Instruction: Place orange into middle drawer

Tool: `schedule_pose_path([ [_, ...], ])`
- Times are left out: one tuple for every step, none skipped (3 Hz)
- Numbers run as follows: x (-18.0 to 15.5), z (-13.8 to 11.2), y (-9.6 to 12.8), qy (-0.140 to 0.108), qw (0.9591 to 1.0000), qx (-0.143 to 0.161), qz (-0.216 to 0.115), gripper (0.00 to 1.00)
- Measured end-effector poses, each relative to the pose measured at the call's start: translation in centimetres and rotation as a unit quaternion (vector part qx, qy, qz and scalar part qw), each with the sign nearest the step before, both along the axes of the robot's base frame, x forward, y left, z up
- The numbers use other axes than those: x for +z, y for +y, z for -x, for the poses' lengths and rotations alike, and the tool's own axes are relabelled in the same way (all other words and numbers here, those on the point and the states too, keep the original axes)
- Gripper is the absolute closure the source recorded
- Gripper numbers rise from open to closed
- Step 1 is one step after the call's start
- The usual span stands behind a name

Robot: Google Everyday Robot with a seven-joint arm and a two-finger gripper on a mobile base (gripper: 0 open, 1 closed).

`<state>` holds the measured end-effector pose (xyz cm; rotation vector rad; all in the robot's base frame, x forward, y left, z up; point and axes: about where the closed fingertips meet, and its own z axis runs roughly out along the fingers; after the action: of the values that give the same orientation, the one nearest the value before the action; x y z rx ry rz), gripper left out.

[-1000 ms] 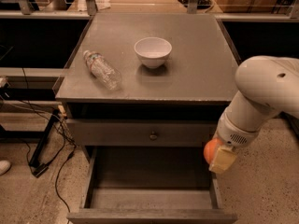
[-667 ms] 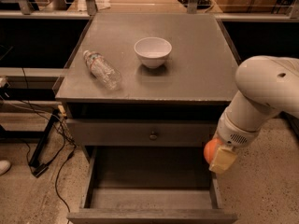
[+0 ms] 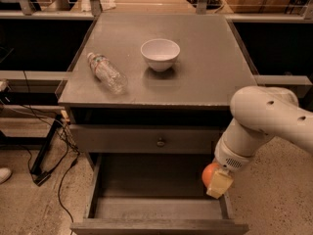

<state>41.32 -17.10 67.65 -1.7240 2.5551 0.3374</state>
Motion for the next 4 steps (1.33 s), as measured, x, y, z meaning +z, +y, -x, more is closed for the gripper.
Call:
schedule_pose_path([
  [-6.3, -0.8, 2.7, 0.016, 0.9998, -0.003, 0.013, 1.00],
  [-6.4, -0.8, 2.7, 0.017, 0.9998, -0.004, 0.013, 1.00],
  [-8.9, -0.3, 3.4, 0.032, 0.9991, -0.025, 0.008, 1.00],
  [-11.5, -0.9, 3.7, 0.034, 0.9974, -0.062, -0.009, 1.00],
])
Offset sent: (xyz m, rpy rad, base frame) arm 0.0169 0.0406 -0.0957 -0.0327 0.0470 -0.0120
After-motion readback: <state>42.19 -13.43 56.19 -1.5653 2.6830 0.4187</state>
